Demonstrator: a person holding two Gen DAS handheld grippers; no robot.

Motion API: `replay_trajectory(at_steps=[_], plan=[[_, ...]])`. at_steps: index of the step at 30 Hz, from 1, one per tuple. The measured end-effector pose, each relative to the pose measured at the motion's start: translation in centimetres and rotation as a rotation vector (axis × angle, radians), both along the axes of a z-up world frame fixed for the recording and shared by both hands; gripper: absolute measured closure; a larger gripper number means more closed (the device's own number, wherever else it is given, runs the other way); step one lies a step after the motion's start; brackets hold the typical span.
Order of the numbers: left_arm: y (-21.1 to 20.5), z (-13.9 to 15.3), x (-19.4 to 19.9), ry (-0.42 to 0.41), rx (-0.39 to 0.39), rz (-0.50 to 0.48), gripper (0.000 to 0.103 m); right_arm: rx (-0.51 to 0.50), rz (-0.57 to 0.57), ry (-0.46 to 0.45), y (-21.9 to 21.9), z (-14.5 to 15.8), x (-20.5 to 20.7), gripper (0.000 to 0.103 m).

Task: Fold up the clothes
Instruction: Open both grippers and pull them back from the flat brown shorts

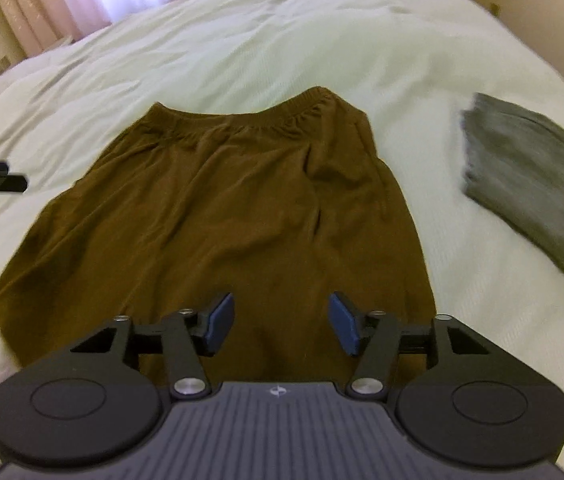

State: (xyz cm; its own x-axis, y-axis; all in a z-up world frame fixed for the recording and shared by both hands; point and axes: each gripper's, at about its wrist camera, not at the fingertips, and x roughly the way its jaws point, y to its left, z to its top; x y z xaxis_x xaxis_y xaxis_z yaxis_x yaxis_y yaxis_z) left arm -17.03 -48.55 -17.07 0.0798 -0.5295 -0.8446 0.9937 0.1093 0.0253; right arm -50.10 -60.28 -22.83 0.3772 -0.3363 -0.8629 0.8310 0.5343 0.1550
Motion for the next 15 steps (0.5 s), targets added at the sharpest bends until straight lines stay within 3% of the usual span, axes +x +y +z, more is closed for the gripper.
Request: replay_trajectory(at_steps=[4,6,12,15], plan=[[5.4,2.6,-1.4,0.056,-0.021,-0.061,0.01,-0.034,-0.093,-0.03,6.5,4.5,-1.2,0.032],[8.1,3.9,-1.9,0.075,-0.037,-0.104,0.001,-0.063,-0.154,-0.051,9.9,6.8,-1.2,0.021],[16.3,7.1,-2.3,0.068,-0.052,-0.209,0.001,-0.151,-0.308,-0.059,20.2,12.4,1.6,0.003],[20.1,8.7,-2.3,0.048,-0.068,-0.223,0.001,-0.167,-0.332,-0.05,25.1,14.6,3.3,0.002]])
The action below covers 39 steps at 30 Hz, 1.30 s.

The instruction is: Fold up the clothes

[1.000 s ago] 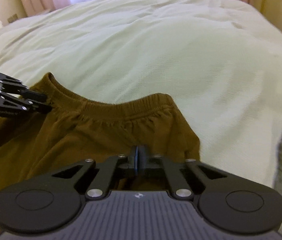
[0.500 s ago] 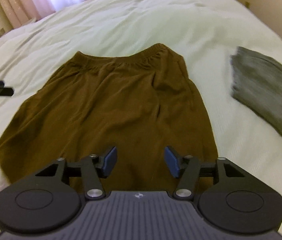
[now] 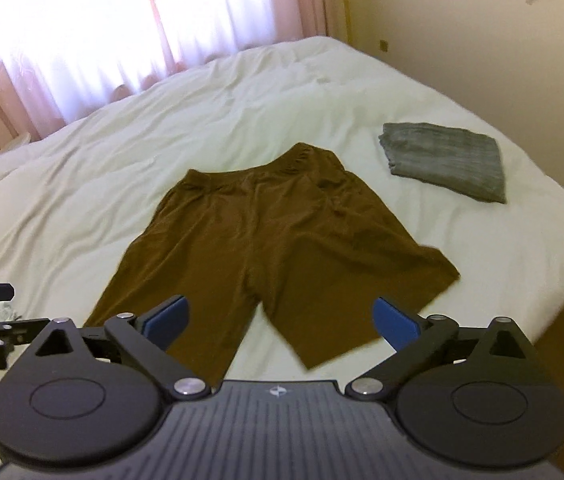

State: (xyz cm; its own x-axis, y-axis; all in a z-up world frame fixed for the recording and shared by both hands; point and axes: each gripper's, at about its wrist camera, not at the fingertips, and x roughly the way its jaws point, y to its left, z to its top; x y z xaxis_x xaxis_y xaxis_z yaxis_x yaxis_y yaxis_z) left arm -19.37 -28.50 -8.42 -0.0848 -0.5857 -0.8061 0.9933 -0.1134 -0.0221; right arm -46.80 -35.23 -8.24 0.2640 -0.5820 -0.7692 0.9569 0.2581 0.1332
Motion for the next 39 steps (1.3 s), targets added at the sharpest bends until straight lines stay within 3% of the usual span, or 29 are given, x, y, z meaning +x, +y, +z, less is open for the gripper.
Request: replay_trajectory(at_steps=[7,12,19,26,33,39], plan=[[4.7,2.2,-0.4,0.016,-0.024,0.018,0.001,0.049,-0.011,0.03,7.0,3.0,2.3,0.002],[6.5,3.0,-1.4,0.002,-0.022,0.032,0.001,0.051,0.018,0.063,9.1,4.2,3.2,0.002],[7.6,3.7,-3.4,-0.004,-0.007,0.019,0.001,0.034,0.042,0.113,10.2,5.9,2.6,0.002],[7.4,3.8,-4.7,-0.022,-0.016,-0.011,0.001,0.028,0.011,0.088,10.9,5.9,0.4,0.002],[7.0,3.8,-4.4,-0.037,-0.022,-0.002,0.001,0.049,-0.022,0.051,10.6,5.3,-0.7,0.002],[7.4,2.8,-2.8,-0.035,-0.003,0.037,0.001,0.061,0.027,0.05,10.1,4.4,-0.2,0.002]])
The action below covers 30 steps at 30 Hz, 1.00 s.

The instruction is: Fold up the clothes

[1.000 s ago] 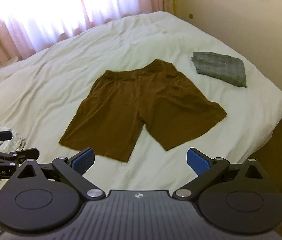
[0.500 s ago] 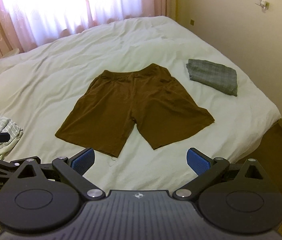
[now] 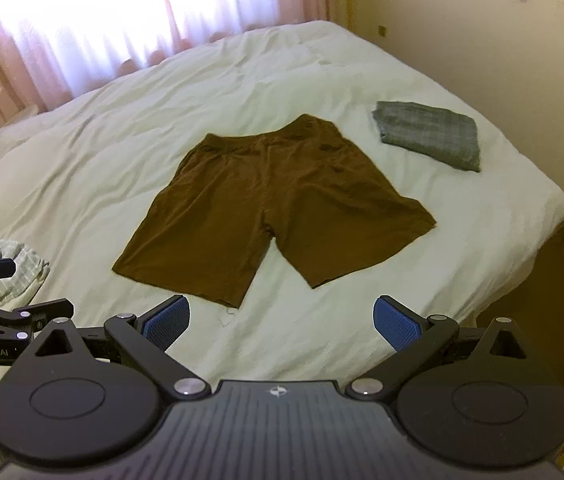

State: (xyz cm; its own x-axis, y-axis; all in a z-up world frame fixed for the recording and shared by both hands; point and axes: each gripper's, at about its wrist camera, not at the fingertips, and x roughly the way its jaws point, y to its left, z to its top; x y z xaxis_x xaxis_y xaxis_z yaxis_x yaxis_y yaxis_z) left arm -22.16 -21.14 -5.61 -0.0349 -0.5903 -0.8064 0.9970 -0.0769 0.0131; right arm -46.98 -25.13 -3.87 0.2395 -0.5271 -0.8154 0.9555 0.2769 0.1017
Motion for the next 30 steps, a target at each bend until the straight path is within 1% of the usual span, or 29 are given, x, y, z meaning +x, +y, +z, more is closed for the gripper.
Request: replay_trajectory(at_steps=[2,3,5,8,10,11,12,14,15,16,18,20,21,22,23,24,25,27,30], plan=[[-0.1,-0.2,1.4,-0.006,-0.006,-0.019,0.001,0.004,0.03,0.01,-0.1,-0.6,0.5,0.002],[-0.4,-0.3,2.1,-0.025,-0.01,-0.029,0.001,0.004,0.049,0.022,-0.1,-0.9,1.1,0.002],[-1.3,-0.6,4.1,-0.079,-0.021,-0.059,0.001,0.0,0.098,0.039,-0.1,-1.6,2.5,0.005],[-3.2,-0.9,7.2,-0.158,-0.062,-0.128,0.001,-0.022,0.194,0.059,0.2,-2.3,5.3,0.007],[-4.8,-1.3,9.2,-0.232,-0.112,-0.227,0.001,-0.039,0.247,0.07,0.2,-2.9,7.4,0.01],[-5.6,-1.6,10.1,-0.264,-0.134,-0.279,0.001,-0.036,0.275,0.073,0.0,-3.2,8.6,0.013],[-6.3,-1.9,11.0,-0.284,-0.149,-0.325,0.001,-0.035,0.3,0.072,-0.2,-3.4,9.9,0.017],[-8.6,-3.0,13.2,-0.322,-0.18,-0.432,0.001,-0.046,0.342,0.075,-0.6,-4.0,12.3,0.019],[-9.8,-3.7,14.1,-0.332,-0.184,-0.47,0.003,-0.056,0.368,0.084,-0.9,-4.3,13.7,0.023],[-10.9,-4.4,15.0,-0.342,-0.188,-0.509,0.009,-0.07,0.391,0.095,-1.2,-4.9,15.1,0.025],[-13.6,-6.3,17.0,-0.346,-0.187,-0.595,0.013,-0.082,0.433,0.125,-2.1,-6.5,18.3,0.035],[-15.9,-8.3,18.6,-0.372,-0.202,-0.684,0.016,-0.076,0.465,0.149,-3.0,-8.5,21.2,0.038],[-16.8,-9.3,19.2,-0.396,-0.216,-0.742,0.016,-0.07,0.482,0.16,-3.5,-9.5,22.8,0.039],[-17.7,-10.3,19.8,-0.419,-0.229,-0.8,0.018,-0.065,0.499,0.171,-4.0,-10.6,24.3,0.04],[-18.8,-11.5,20.4,-0.441,-0.236,-0.859,0.021,-0.072,0.517,0.176,-4.3,-11.7,25.8,0.041],[-19.8,-12.5,20.9,-0.452,-0.237,-0.893,0.027,-0.08,0.536,0.181,-4.6,-12.7,27.3,0.041],[-20.7,-13.5,21.4,-0.456,-0.236,-0.914,0.029,-0.088,0.555,0.186,-4.8,-13.8,28.8,0.042],[-22.4,-15.2,22.4,-0.436,-0.245,-0.934,0.029,-0.106,0.596,0.217,-4.9,-16.8,31.4,0.045],[-23.8,-17.2,23.4,-0.42,-0.24,-0.921,0.029,-0.135,0.662,0.273,-5.2,-21.4,35.0,0.049]])
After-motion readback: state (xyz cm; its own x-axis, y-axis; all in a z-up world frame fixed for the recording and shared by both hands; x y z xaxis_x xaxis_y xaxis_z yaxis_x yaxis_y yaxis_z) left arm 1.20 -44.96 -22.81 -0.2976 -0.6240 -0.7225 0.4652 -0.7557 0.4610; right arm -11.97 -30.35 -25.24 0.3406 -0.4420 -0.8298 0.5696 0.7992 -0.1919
